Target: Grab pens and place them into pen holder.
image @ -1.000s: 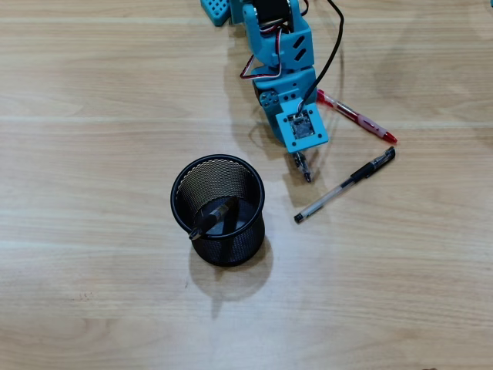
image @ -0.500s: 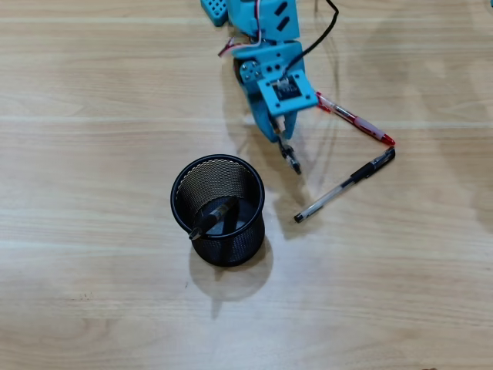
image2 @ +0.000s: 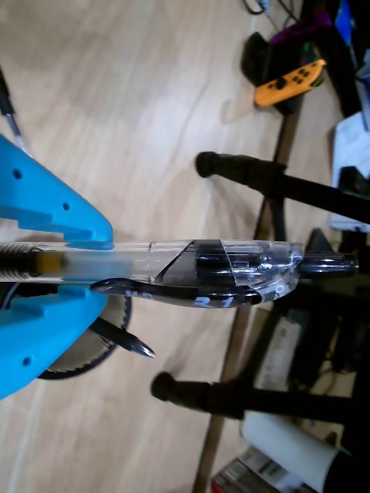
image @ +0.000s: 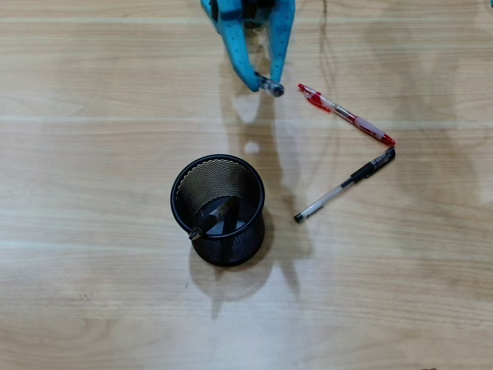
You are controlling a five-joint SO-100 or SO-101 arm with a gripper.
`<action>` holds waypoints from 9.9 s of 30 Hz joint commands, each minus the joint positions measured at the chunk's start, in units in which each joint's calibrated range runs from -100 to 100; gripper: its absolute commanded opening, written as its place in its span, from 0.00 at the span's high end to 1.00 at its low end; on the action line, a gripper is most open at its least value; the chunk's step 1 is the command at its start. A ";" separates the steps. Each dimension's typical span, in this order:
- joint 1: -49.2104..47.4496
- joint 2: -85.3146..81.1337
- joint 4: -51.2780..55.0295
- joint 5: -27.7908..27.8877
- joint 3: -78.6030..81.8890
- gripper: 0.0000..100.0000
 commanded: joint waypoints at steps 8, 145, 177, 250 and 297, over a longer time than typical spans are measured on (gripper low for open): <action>5.83 9.14 -29.77 -0.20 -5.82 0.98; -35.97 64.51 49.77 2.11 -46.09 0.84; -16.58 23.83 58.34 6.51 -35.68 0.98; 4.27 23.49 -44.90 -1.77 2.05 0.88; -20.69 50.08 40.48 35.88 -47.45 0.97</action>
